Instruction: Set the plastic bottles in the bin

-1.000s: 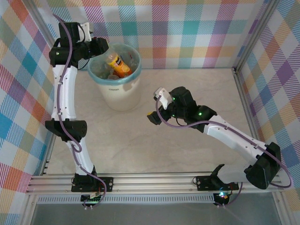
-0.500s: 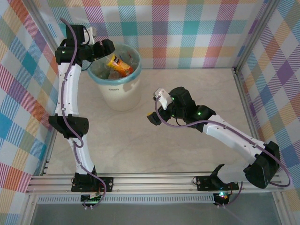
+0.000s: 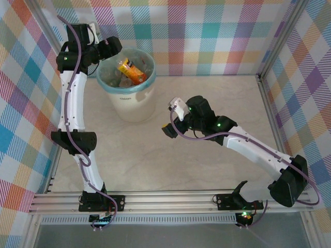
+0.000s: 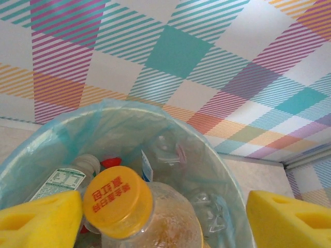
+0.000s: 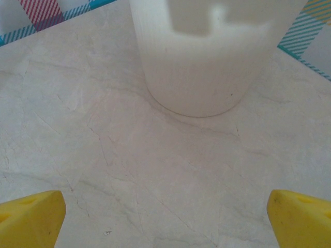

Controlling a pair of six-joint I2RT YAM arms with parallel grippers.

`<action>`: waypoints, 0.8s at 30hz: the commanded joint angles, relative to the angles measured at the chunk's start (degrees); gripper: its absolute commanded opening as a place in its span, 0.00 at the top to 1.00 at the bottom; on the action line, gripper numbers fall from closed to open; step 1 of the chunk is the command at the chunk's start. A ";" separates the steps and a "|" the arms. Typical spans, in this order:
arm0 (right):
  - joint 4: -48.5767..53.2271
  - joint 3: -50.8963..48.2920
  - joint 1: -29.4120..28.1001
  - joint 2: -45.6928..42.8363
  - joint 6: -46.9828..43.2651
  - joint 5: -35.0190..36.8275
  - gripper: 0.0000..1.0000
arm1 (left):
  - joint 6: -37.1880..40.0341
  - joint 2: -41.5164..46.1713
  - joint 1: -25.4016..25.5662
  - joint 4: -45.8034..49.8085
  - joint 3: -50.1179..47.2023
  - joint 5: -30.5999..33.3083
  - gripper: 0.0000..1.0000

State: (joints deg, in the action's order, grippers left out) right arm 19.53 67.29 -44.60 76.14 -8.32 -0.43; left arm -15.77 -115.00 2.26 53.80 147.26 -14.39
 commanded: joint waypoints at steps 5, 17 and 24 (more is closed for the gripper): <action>-0.23 1.87 -0.05 1.07 0.67 -0.28 0.00 | 1.01 -2.49 0.92 1.89 -0.05 -0.90 0.43; 0.95 2.58 -0.05 1.45 0.85 0.04 0.00 | 2.02 0.57 0.99 2.45 -5.43 5.76 0.44; 2.38 4.07 0.74 -0.46 1.31 9.40 0.00 | 1.76 14.83 1.00 -5.07 -19.06 8.19 0.38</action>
State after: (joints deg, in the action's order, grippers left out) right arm 21.28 69.49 -44.53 77.41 -7.68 3.86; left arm -14.66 -110.87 2.98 54.35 133.95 -8.03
